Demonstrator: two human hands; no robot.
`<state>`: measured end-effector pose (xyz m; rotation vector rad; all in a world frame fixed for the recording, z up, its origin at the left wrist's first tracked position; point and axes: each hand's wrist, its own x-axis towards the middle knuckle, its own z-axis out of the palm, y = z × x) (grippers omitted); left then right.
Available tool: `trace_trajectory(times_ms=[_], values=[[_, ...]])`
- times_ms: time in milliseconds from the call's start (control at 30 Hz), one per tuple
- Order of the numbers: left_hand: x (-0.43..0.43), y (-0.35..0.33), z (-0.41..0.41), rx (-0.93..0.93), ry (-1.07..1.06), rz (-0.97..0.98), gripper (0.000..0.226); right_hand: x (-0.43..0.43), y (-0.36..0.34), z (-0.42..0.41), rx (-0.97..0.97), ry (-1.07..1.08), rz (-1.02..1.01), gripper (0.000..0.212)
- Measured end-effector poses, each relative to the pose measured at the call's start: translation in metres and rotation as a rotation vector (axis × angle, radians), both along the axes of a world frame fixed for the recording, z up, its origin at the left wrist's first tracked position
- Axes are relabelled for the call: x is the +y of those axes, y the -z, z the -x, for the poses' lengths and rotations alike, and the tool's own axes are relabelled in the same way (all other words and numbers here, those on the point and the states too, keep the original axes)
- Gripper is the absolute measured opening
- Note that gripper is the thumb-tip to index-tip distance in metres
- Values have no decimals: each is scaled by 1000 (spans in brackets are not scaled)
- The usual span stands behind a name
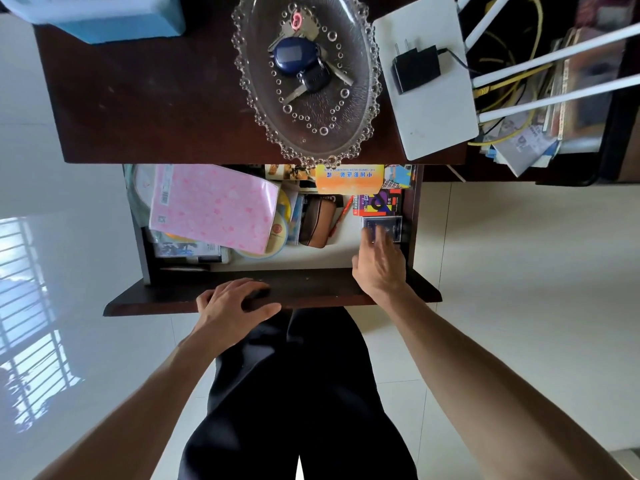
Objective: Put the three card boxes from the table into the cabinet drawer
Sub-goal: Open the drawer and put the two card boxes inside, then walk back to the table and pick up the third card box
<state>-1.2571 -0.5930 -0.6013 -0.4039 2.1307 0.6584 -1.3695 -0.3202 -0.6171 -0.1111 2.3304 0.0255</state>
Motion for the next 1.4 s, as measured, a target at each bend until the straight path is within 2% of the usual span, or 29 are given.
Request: trace_trajectory(times_ms=[67,167,467,600,733,833,933,1167,1300,1400], values=[[0,0,0,1,4,2,65,3,3,-1,-35,132,-22,75],[0,-1,-1,5,8,10,63,10,7,-1,-122,121,-68,90],[2,-5,2,-33,14,12,61,17,6,-6,-233,39,-86,85],[4,-11,9,-72,26,11,57,14,-1,2,-241,81,-102,75],[5,-43,19,-17,-69,-6,35,11,-31,-1,-149,344,130,32],[1,-94,25,-25,-185,-53,16,4,-80,-10,-213,614,230,32],[-8,-157,29,-124,-249,-79,14,-2,-146,-22,-258,797,306,31],[-39,-337,13,-178,-322,-134,9,-6,-325,-50,-194,939,386,23],[-58,-431,-12,-176,-429,-174,10,-2,-422,-60,-80,919,428,23],[-69,-486,-40,-162,-480,-207,7,1,-491,-74,-87,886,463,16]])
